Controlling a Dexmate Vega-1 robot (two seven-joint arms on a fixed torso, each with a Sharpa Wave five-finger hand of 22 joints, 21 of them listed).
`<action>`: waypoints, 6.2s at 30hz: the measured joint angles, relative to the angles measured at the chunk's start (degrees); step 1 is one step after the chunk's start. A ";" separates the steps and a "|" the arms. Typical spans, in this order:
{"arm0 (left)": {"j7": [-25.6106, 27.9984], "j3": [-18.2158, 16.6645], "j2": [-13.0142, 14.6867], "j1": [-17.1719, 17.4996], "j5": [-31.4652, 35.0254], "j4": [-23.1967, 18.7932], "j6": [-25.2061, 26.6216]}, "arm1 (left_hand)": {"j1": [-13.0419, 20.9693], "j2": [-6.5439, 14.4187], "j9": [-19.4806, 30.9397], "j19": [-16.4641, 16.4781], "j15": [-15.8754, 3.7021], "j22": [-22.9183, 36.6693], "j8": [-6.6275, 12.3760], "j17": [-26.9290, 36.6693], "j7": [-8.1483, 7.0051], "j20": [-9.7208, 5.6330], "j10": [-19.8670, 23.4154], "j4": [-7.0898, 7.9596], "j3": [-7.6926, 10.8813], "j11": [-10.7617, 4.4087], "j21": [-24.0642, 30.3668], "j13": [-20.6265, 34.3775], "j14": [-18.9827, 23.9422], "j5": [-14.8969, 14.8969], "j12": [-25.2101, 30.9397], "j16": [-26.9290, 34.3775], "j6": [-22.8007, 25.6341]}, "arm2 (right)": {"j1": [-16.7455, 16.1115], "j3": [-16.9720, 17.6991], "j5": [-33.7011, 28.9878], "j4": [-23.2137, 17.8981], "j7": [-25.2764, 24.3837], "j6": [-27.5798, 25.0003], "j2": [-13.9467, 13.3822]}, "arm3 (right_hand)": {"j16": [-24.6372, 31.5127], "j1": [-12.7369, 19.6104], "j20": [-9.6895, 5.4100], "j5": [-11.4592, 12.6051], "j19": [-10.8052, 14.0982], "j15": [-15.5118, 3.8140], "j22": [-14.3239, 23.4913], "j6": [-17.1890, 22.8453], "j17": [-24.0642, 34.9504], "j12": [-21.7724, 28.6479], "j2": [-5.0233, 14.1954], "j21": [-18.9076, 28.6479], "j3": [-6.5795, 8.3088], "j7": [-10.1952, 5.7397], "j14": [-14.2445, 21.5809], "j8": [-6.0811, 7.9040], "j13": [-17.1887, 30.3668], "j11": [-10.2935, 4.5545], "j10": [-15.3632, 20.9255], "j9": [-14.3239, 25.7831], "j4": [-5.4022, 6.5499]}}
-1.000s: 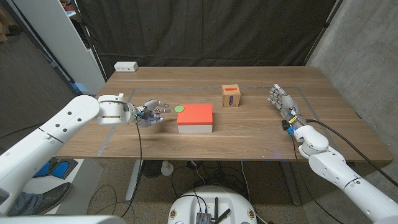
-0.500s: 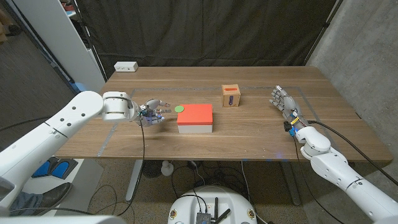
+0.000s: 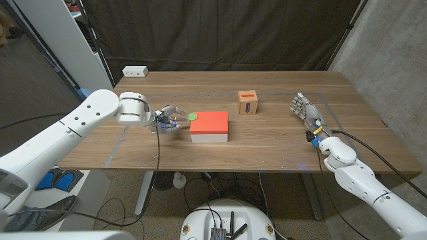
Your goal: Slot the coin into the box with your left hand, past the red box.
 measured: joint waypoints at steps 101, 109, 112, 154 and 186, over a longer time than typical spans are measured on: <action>-17.52 -3.69 -0.80 5.35 8.49 2.76 -3.98 | 0.83 1.59 0.16 -2.60 -0.20 -3.07 1.75 0.04 -0.64 1.31 -0.90 -0.22 1.82 0.11 4.67 1.53 -0.22 0.22 -0.47 0.40 2.33 | -2.78 0.79 -2.22 -4.94 -4.97 -3.90 -1.47 | 0.45 0.30 0.61 0.00 0.62 0.44 -0.01 0.72 -0.53 0.00 0.30 0.00 0.22 -0.72 0.43 0.00 0.26 -0.31 1.13 -0.03 -0.22; -15.84 -3.26 -1.63 4.71 8.05 2.71 -3.44 | 1.99 2.75 0.55 -3.02 -0.20 -3.18 2.79 -0.36 -1.87 1.51 -0.90 -0.66 3.17 0.11 5.10 1.00 -0.22 0.47 -0.90 0.12 3.58 | -2.77 0.97 -1.83 -4.11 -4.60 -3.20 -1.19 | 0.45 0.30 0.61 0.00 0.61 0.62 0.00 0.72 -0.53 0.00 0.30 0.00 0.22 -0.72 0.61 0.00 0.25 -0.31 1.12 -0.02 -0.22; -14.83 -3.21 -2.16 4.67 7.60 2.56 -3.43 | 4.47 5.23 1.61 -4.18 -0.42 -2.83 3.60 -0.67 -2.67 1.83 -1.55 -0.86 5.19 0.76 5.77 1.08 -0.45 1.08 -0.93 0.12 4.41 | -2.79 1.04 -1.62 -3.68 -4.30 -2.64 -1.03 | 0.45 0.30 0.61 0.00 0.61 0.62 -0.01 0.72 -0.53 0.00 0.30 0.00 0.22 -0.72 0.61 0.00 0.25 -0.31 1.12 -0.03 -0.22; -17.06 -7.61 -2.16 12.36 10.65 -2.08 -14.46 | 9.54 7.70 3.33 -6.19 -0.29 -5.26 7.45 0.27 -4.09 2.63 -1.52 -1.09 8.72 1.92 10.88 2.41 -0.32 1.51 -1.12 0.12 7.21 | -6.52 3.09 -2.87 -6.47 -7.94 -1.27 -1.01 | 0.44 0.30 0.92 0.00 0.30 0.62 -0.01 1.02 -0.52 0.00 0.30 -0.22 0.22 -1.02 0.61 0.00 0.54 -0.61 1.43 -0.03 -0.22; -24.49 -4.62 -2.72 7.76 30.76 -5.32 -17.28 | 9.27 7.91 3.34 -7.74 -0.29 -6.90 6.83 1.14 -4.09 3.34 -1.71 -0.94 8.86 2.35 13.74 3.45 -0.32 1.48 -1.12 -0.29 7.21 | -10.37 5.16 -4.35 -10.39 -10.31 -1.29 -0.92 | 0.45 0.30 0.91 0.00 0.30 0.62 -0.01 1.02 -0.51 0.00 0.30 -0.22 0.22 -1.02 0.61 0.00 0.53 -0.61 1.42 -0.03 -0.22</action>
